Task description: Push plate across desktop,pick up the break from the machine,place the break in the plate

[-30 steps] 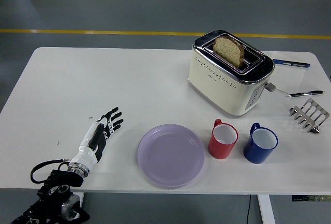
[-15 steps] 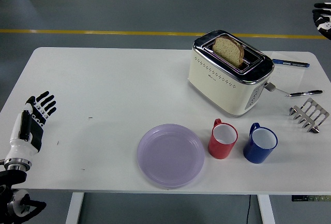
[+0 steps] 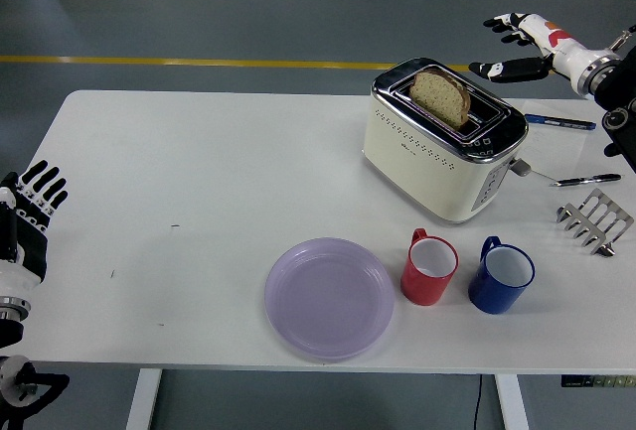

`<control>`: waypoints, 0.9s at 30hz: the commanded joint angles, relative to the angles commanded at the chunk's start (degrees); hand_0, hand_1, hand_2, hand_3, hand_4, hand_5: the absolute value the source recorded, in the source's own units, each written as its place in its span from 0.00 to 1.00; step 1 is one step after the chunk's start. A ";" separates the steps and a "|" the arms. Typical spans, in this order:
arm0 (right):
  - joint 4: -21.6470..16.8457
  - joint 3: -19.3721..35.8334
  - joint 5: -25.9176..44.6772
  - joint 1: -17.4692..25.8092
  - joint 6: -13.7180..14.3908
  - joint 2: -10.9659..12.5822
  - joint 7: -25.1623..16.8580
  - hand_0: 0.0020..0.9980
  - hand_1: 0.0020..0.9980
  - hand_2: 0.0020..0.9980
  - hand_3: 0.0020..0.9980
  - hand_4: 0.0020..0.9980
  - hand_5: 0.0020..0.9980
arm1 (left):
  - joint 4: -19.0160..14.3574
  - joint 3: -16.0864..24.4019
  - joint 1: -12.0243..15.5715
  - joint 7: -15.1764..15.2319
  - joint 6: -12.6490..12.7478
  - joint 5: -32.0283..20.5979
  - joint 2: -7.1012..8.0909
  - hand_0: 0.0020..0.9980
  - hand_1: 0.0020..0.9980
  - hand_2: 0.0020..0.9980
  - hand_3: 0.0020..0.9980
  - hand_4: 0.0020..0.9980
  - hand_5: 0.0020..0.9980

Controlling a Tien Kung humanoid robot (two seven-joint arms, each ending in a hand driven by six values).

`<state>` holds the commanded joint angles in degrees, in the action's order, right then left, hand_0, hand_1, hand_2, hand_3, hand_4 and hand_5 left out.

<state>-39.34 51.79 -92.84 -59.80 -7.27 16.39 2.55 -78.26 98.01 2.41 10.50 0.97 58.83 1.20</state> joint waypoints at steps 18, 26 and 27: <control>18.64 -14.30 8.03 -10.35 0.87 -11.80 2.60 0.93 0.88 0.92 0.92 0.88 0.49 | 1.31 -2.47 -0.80 0.39 0.48 -0.58 0.67 0.80 0.77 0.77 0.74 0.50 1.00; 22.47 -20.68 9.89 -11.83 2.47 -15.02 4.51 0.69 0.72 0.72 0.81 0.84 0.43 | 1.54 -3.44 -1.21 0.59 0.59 -0.81 0.78 0.80 0.75 0.76 0.74 0.50 1.00; 22.95 -21.66 10.20 -11.96 2.93 -15.40 4.78 0.69 0.72 0.72 0.81 0.84 0.43 | 1.59 -3.49 -1.24 0.62 0.60 -0.85 0.78 0.80 0.75 0.76 0.74 0.50 1.00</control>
<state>-16.40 30.12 -82.65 -71.76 -4.34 0.99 7.33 -76.67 94.51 1.18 11.12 1.57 57.98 1.98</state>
